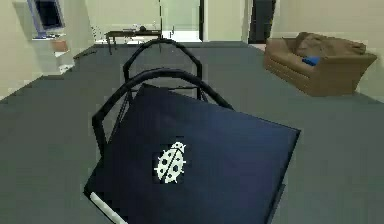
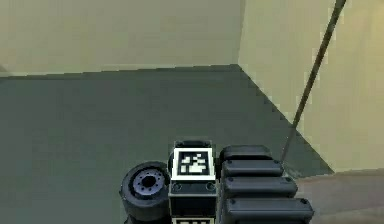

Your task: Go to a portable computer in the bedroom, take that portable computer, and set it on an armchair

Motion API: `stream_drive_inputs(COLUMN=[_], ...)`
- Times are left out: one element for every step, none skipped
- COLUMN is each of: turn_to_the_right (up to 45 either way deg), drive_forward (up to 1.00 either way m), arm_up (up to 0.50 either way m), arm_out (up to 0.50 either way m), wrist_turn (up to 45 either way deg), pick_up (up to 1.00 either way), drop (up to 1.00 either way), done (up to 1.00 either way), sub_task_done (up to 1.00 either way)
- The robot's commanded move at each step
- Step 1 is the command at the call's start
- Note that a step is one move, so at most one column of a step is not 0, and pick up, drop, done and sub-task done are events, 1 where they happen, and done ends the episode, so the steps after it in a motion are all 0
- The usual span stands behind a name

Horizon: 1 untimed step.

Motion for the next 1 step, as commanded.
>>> stream_drive_inputs(turn_to_the_right=[42.0], drive_forward=[0.0], arm_up=[0.0], arm_out=[0.0], wrist_turn=[0.0], pick_up=[0.0], drop=[0.0], done=[0.0], sub_task_done=[0.0])
